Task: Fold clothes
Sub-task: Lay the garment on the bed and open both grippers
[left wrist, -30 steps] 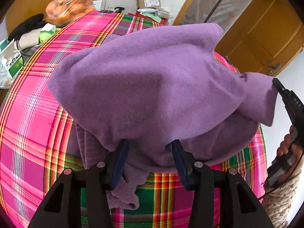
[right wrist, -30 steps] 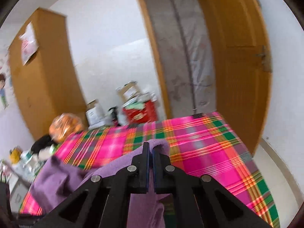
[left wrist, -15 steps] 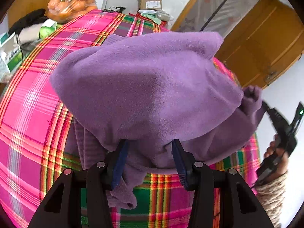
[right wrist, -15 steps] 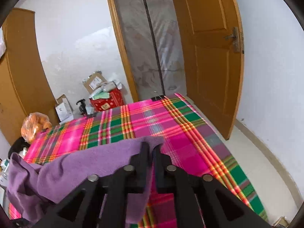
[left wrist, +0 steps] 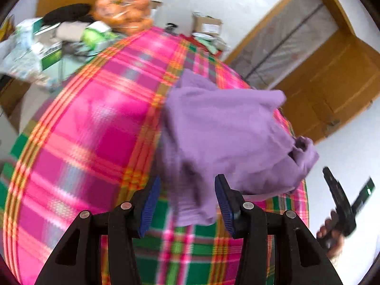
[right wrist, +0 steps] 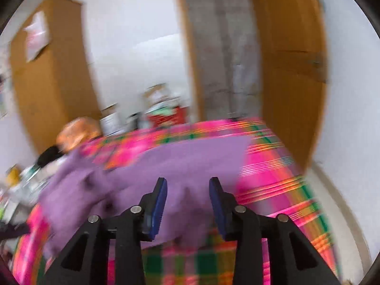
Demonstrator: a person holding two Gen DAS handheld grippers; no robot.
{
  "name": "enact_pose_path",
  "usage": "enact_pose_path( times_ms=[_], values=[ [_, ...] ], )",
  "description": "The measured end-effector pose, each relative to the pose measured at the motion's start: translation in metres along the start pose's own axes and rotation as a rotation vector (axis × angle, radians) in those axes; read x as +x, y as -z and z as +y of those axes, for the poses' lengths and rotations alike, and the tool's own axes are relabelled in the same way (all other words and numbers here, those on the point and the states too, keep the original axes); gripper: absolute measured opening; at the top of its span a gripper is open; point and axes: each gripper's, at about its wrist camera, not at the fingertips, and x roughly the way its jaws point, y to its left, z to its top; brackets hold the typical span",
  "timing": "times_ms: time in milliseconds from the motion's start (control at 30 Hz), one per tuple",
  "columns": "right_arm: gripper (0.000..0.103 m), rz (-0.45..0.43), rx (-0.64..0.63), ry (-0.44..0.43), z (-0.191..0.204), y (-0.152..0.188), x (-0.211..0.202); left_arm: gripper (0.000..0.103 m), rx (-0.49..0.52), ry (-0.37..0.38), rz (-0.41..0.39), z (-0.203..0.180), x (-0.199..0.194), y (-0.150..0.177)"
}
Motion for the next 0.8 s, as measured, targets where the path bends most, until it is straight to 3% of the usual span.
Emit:
enact_pose_path(
  times_ms=[133,333,600,800],
  values=[
    [0.038,0.088,-0.154,-0.197,0.07,0.027,0.005,0.05,-0.042,-0.004,0.032,0.024,-0.003,0.009],
    [0.038,0.19,-0.363,-0.349,0.156,0.071,0.025,0.05,-0.118,0.056,0.103,0.048,0.005,0.015],
    [0.044,0.272,-0.414,-0.337,0.177,0.086,0.048,0.05,-0.122,0.099,0.152,0.041,0.025,0.011],
    [0.044,0.286,-0.486,-0.299,0.186,0.095,0.059,0.051,-0.152,0.134,0.201,0.037,0.043,0.01]
  ],
)
